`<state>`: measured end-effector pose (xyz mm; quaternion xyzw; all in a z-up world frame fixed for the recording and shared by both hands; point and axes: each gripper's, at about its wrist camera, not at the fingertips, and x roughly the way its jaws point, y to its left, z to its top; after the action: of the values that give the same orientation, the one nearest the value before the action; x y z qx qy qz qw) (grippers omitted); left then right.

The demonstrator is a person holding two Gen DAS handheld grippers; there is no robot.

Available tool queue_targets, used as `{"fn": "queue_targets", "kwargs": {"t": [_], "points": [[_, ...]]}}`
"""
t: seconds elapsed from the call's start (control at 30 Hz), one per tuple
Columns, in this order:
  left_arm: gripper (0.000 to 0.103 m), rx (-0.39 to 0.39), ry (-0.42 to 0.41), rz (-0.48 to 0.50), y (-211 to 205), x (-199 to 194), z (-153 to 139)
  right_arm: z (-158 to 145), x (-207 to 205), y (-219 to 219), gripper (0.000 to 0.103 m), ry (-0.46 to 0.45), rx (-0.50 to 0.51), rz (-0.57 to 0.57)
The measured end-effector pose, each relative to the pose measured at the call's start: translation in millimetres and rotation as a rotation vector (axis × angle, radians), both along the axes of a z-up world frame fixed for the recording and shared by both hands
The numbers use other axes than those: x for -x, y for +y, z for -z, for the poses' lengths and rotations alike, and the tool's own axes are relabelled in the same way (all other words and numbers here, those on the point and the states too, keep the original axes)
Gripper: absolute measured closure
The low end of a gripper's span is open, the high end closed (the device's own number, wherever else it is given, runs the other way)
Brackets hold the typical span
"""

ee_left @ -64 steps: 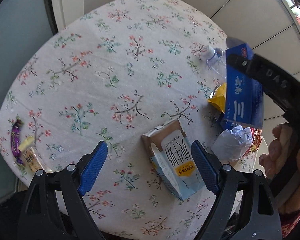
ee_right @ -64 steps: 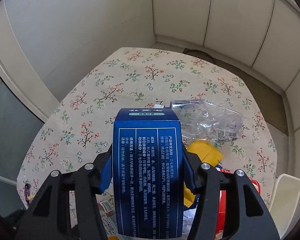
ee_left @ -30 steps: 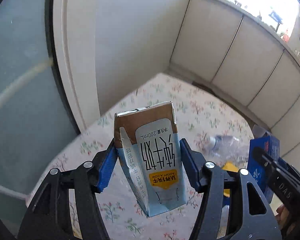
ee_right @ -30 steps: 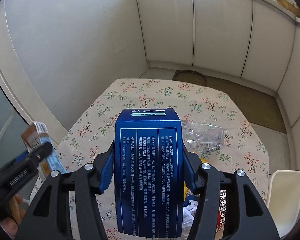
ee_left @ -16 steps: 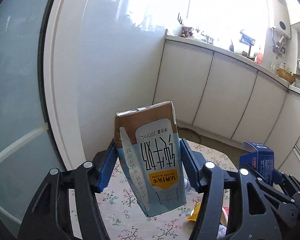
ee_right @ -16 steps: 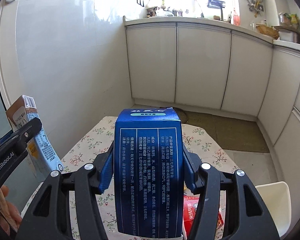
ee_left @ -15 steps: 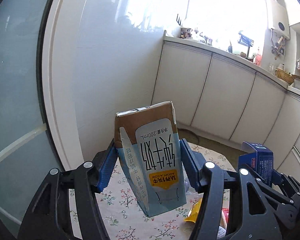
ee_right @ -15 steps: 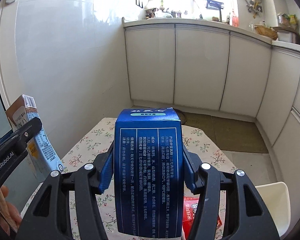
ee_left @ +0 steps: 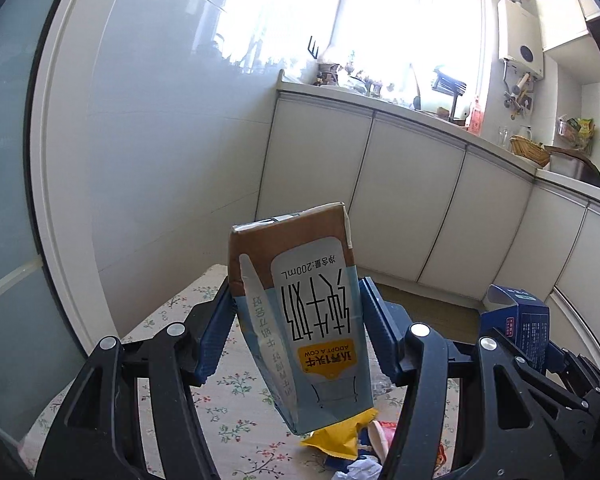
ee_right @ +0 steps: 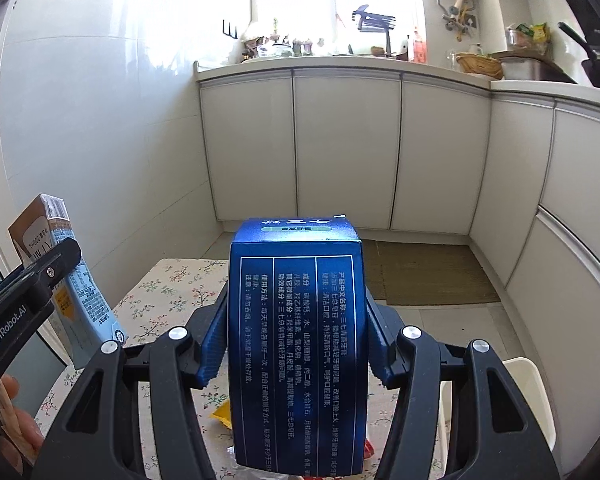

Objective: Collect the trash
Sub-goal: 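Lift box and carton and carry both over the white bin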

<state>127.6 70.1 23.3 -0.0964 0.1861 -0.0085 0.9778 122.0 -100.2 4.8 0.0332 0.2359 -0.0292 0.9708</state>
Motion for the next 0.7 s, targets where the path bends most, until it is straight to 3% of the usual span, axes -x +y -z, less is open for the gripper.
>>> {"fn": "queue_targets", "kwargs": {"t": [0.7], "points": [[0.045, -0.003, -0.036, 0.248, -122.5, 10.7, -7.3, -4.3, 45.5, -125.7, 0.046, -0.027, 0.010, 0.257]]}}
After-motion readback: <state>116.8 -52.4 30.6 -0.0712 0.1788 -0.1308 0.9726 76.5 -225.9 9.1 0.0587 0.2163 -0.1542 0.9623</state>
